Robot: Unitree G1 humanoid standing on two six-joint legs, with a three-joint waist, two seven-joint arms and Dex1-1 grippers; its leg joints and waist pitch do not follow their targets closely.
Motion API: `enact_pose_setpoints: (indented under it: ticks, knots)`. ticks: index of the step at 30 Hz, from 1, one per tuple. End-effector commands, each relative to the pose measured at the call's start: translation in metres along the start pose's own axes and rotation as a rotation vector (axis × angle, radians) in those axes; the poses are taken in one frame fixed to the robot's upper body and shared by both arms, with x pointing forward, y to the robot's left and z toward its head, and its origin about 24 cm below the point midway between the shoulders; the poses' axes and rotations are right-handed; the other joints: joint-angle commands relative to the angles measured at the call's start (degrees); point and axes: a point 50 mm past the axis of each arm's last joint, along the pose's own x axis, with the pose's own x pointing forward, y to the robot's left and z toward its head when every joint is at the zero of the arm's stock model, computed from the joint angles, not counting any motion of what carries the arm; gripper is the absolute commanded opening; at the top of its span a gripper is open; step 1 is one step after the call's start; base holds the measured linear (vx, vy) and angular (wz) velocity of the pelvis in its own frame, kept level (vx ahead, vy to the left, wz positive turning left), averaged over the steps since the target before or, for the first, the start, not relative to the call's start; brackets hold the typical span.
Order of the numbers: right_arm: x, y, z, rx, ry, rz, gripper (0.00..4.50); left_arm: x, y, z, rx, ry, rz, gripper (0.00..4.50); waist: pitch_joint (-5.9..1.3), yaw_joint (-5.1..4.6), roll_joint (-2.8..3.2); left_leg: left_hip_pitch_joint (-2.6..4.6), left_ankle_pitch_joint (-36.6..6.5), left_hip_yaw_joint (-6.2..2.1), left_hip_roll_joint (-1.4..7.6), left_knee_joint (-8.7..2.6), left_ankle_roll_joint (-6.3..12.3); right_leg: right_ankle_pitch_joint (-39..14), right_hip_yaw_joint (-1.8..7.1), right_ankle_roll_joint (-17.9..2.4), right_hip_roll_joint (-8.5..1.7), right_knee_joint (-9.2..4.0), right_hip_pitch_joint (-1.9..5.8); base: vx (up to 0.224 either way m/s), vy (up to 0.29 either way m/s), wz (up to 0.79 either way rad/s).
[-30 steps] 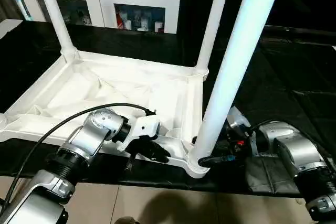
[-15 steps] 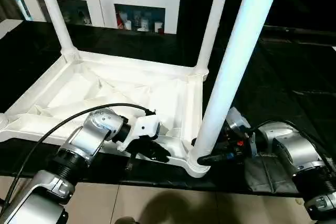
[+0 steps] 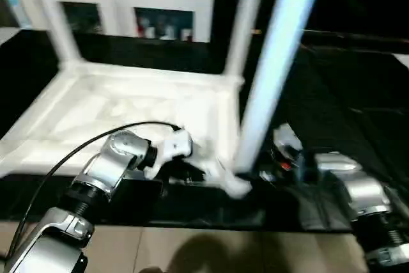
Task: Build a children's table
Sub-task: Rotate leg to tighten
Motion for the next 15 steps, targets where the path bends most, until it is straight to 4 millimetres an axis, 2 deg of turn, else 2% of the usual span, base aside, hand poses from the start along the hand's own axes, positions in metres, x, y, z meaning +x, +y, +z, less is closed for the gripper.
enact_pose_setpoints:
  ticks: [1, 2, 3, 5, 6, 8, 11, 14, 15]
  knots:
    - [0.027, 0.016, -0.008, 0.048, 0.033, 0.018, 2.0, 0.025, -0.006, 0.026, 0.018, -0.097, -0.015, 0.0, -2.96, -0.09, 0.11, 0.46, -15.4, -0.99, 1.36, -4.36, -1.68, -16.4, 2.32, -10.1, -4.38, -5.43, 1.99, 0.0, 0.0, 0.0]
    - [0.035, 0.018, -0.007, 0.061, 0.027, -0.024, 1.99, 0.028, -0.004, 0.029, -0.004, -0.112, 0.025, 0.0, -2.99, -0.21, 0.57, 0.52, -15.3, -1.02, 1.37, -4.33, -1.61, -16.2, 2.4, -10.1, -4.42, -5.44, 1.94, 0.0, 0.0, 0.0]
    - [0.039, 0.018, -0.007, 0.064, 0.024, -0.049, 1.99, 0.03, -0.003, 0.031, -0.016, -0.12, 0.051, 0.0, -3.01, -0.53, 0.46, 0.58, -15.1, -0.92, 1.4, -4.28, -1.49, -15.3, 2.45, -10.3, -4.27, -5.54, 1.79, 0.0, 0.0, 0.0]
    - [0.06, 0.018, -0.001, 0.104, -0.003, -0.182, 1.99, 0.038, 0.004, 0.041, -0.092, -0.167, 0.175, 0.0, -2.93, -0.87, 0.39, 0.56, -15.0, -0.81, 1.24, -4.23, -1.62, -15.5, 2.46, -10.4, -4.2, -5.55, 1.76, 0.0, 0.0, 0.0]
    - [0.068, 0.018, 0.003, 0.134, -0.025, -0.233, 1.98, 0.042, 0.006, 0.046, -0.128, -0.188, 0.226, 0.0, -2.9, -1.39, 0.52, 0.56, -15.6, -0.98, 1.18, -4.34, -2.27, -16.7, 2.37, -10.3, -4.15, -5.66, 1.68, 0.0, 0.0, 0.0]
    - [0.074, 0.018, 0.006, 0.143, -0.03, -0.266, 1.98, 0.044, 0.008, 0.051, -0.15, -0.204, 0.268, 0.0, -2.95, -1.47, 0.52, 0.59, -15.2, -0.98, 1.17, -4.28, -1.99, -16.5, 2.47, -10.1, -4.21, -5.71, 1.76, 0.0, 0.0, 0.0]
    - [0.082, 0.017, 0.01, 0.135, -0.015, -0.303, 1.98, 0.051, 0.009, 0.059, -0.169, -0.223, 0.316, 0.0, -3.26, -1.62, 0.63, 0.31, -11.5, -0.73, 1.08, -4.04, -0.62, -9.6, 2.57, -10.9, -3.96, -5.35, 2.12, 0.0, 0.0, 0.0]
    - [0.085, 0.022, 0.012, 0.085, 0.002, -0.267, 1.98, 0.052, 0.008, 0.061, -0.157, -0.219, 0.328, 0.0, -3.35, -1.46, 0.53, 0.19, -9.4, -0.6, 0.95, -3.91, 0.58, -5.8, 2.57, -11.4, -3.93, -5.15, 2.42, 0.0, 0.0, 0.0]
    - [0.085, 0.024, 0.012, 0.074, 0.001, -0.236, 2.32, 0.052, 0.008, 0.06, -0.151, -0.213, 0.329, 0.0, -3.43, -1.34, 0.54, 0.17, -8.3, -0.58, 0.99, -3.94, 1.26, -3.8, 2.53, -11.6, -3.94, -4.99, 2.6, 0.0, 0.0, 0.0]
